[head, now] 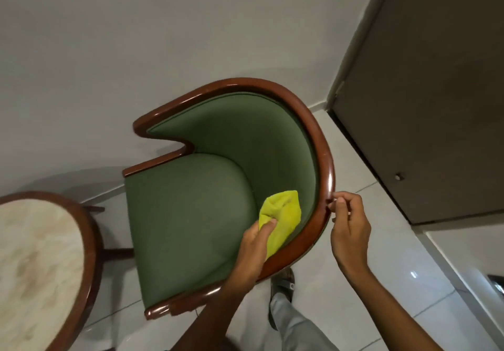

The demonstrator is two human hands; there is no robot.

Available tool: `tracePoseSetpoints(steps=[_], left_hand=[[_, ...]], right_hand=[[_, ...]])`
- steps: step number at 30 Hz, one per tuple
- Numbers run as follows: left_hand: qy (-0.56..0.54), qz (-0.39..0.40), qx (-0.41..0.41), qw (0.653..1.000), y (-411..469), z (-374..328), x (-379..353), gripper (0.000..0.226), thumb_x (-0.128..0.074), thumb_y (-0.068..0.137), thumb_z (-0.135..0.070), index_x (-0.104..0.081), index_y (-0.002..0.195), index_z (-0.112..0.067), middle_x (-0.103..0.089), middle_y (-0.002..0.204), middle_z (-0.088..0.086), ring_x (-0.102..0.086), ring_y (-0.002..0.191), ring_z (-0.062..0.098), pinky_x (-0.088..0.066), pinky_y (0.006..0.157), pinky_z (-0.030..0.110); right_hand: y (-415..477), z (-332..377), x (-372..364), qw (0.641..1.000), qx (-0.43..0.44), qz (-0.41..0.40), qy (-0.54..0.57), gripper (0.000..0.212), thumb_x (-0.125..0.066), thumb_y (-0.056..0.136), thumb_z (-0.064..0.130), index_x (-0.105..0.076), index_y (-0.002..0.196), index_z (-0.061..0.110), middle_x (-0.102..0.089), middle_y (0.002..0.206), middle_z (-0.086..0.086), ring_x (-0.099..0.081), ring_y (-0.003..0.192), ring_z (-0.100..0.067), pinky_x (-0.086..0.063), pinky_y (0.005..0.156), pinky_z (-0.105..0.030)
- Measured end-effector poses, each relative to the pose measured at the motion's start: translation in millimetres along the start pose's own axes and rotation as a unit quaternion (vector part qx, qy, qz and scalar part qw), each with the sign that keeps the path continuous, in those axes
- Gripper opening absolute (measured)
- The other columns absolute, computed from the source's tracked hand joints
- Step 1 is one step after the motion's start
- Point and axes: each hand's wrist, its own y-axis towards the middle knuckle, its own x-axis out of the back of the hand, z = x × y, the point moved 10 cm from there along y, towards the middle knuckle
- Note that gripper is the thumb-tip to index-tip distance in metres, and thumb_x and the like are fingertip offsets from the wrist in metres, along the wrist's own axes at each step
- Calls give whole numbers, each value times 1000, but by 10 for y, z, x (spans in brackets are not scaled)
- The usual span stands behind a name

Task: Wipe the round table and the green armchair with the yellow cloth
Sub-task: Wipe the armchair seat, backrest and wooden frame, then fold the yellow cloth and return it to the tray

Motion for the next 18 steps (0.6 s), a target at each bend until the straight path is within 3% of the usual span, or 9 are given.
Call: tracePoseSetpoints(steps=[2,4,7,8,11,13,15,18], left_hand=[[-111,-37,23,993,-132,54,290,22,-56,91,-36,-71,105,-26,-75,112,-4,-68,109,18,-47,106,41],[-247,-46,51,967,-314,166,597,36,-61,84,-44,-69,113,-23,-76,110,3,-70,106,27,-53,97,46],[-364,-11,40,930,-670,255,1097,48,-61,83,-50,-67,121,-22,-72,120,10,-69,110,32,-60,83,45],[-379,-6,19,925,-841,282,1296,48,-61,85,-48,-65,123,-19,-71,123,11,-67,113,32,-60,84,45],[-355,-69,-34,932,-1397,515,2031,45,-67,87,-28,-60,128,-11,-70,124,14,-67,114,33,-53,96,53],[-334,-147,-56,929,-1782,745,2565,40,-64,90,-18,-58,128,-8,-68,125,17,-66,113,34,-51,99,55],[-304,-233,-84,920,-2267,980,3164,36,-59,94,-16,-56,129,-6,-67,125,18,-66,113,34,-52,99,52],[-273,-345,-84,894,-2909,1386,3924,30,-56,96,-14,-59,124,-6,-68,123,19,-65,113,34,-53,97,50]], right_hand=[[-86,215,-68,999,35,13,-19,15,-45,96,24,-58,98,31,-65,90,4,-62,84,-12,-49,70,-26],[-256,464,-230,996,72,41,-19,12,-52,95,22,-60,97,31,-67,92,5,-62,84,-7,-49,71,-21],[-708,777,-815,980,80,181,-2,7,-60,93,25,-65,93,30,-68,95,3,-62,90,-3,-49,80,-21],[-956,833,-1079,968,58,245,-1,7,-60,92,33,-67,92,30,-68,97,1,-62,93,-4,-49,84,-26],[-1931,900,-1829,904,-68,420,31,51,-54,83,66,-72,97,20,-72,102,-4,-67,98,-17,-51,87,-37],[-2567,1033,-2194,861,-100,495,56,67,-50,75,73,-72,107,18,-75,106,3,-69,100,-13,-53,84,-29],[-3262,1308,-2548,831,-65,550,54,51,-55,77,64,-71,94,18,-73,94,8,-69,90,-10,-50,80,-24],[-4259,1545,-3086,782,-35,623,7,25,-73,81,33,-55,81,15,-62,76,2,-60,67,-9,-49,61,-22]])
